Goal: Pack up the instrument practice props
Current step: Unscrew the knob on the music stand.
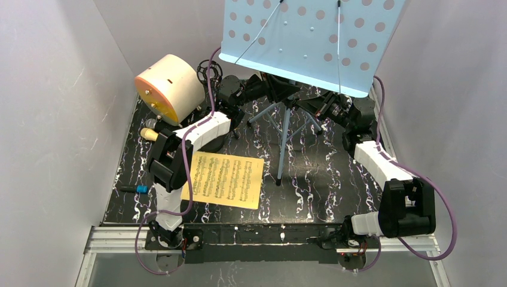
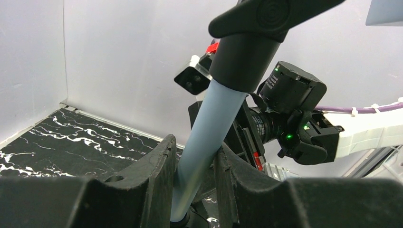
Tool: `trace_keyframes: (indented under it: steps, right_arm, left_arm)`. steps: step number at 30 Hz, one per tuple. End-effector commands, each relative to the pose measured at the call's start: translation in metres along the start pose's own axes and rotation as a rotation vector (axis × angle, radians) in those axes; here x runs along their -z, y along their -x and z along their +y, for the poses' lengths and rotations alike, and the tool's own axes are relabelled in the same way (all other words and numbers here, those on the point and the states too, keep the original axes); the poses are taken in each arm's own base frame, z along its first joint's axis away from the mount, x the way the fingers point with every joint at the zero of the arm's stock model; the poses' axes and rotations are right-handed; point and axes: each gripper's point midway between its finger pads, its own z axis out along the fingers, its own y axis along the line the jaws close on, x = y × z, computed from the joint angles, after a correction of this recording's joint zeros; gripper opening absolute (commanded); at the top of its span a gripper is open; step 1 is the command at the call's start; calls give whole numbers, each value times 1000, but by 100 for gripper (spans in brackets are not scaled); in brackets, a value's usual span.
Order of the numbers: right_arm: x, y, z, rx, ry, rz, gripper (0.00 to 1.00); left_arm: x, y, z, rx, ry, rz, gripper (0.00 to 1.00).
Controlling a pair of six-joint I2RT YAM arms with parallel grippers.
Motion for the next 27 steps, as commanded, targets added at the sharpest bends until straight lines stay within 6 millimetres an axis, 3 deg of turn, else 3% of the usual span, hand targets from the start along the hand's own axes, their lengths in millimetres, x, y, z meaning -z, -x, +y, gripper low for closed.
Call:
trace_keyframes:
  steps: [1,9,17,23,27]
  right_arm:
    - [0,-4,19,276,104,81,1]
    - [10,-8,-1,855,133,74,1]
    - [21,-30,-32,1472,194,157,1]
    - [24,-27,-62,1895,38,272,1]
    - [26,-24,-67,2159,-64,311,1]
  left_arm:
    - [3,-15,10,95,67,60,0]
    - [4,-14,13,114,96,54,0]
    - [4,-15,21,136,144,53,0]
    - [5,-13,23,134,165,51,0]
    - [5,-14,25,137,177,51,0]
